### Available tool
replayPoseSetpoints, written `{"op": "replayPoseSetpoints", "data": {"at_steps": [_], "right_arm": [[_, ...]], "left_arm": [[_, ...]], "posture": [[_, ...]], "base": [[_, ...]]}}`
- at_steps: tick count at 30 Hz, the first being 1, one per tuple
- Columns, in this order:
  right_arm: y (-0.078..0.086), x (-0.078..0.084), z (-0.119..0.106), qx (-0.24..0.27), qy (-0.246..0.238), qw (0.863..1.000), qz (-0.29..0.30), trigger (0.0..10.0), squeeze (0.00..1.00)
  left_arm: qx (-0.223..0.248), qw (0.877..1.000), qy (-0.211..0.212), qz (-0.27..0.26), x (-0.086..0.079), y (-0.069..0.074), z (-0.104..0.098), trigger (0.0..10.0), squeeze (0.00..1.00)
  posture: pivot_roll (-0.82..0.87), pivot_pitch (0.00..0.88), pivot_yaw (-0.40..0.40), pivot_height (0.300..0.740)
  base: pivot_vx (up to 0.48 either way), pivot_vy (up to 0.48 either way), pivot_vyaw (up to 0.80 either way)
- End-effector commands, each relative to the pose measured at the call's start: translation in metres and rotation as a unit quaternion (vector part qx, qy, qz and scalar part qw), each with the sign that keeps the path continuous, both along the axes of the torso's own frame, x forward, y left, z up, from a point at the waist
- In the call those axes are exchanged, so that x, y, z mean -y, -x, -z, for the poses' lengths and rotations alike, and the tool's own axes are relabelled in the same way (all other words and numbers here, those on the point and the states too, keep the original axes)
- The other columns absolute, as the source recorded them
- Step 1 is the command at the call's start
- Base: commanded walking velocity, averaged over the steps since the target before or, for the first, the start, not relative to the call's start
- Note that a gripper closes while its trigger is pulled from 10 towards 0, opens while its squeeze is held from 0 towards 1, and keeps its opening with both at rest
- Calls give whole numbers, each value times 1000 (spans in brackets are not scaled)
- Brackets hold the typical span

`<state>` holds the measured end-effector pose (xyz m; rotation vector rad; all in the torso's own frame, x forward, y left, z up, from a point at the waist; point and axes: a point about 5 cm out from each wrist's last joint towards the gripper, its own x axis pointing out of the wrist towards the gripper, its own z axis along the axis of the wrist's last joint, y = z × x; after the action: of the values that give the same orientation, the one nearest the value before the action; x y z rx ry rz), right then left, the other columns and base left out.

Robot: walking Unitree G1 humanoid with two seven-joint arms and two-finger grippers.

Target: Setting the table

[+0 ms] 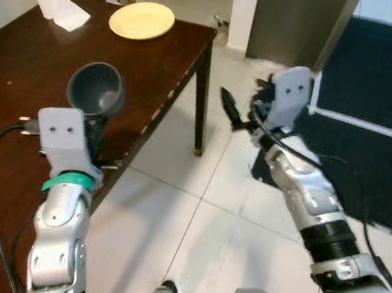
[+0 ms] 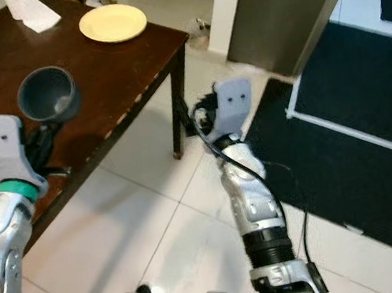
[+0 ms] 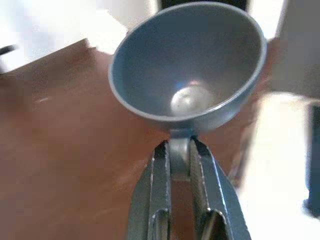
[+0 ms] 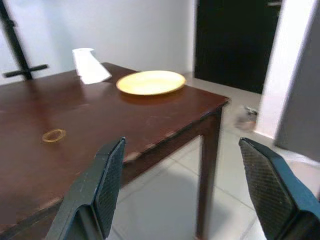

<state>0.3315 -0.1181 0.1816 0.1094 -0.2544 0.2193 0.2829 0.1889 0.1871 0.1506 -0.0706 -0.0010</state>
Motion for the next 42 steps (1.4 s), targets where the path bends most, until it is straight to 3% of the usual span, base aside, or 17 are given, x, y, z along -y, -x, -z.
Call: {"op": "replayPoseSetpoints", "data": {"at_steps": [1, 42], "right_arm": [[2, 1, 9, -17, 3, 1000, 0, 10000, 0], [0, 1, 6, -14, 4, 1000, 0, 10000, 0]], "left_arm": [[-6, 1000, -2, -3, 1, 1, 2, 10000, 0], [-22, 997, -32, -63, -14, -7, 4, 10000, 0]], "posture": [[-38, 0, -8, 740], [-40, 0, -14, 740]], "base": [[0, 0, 800], [0, 0, 800]]}}
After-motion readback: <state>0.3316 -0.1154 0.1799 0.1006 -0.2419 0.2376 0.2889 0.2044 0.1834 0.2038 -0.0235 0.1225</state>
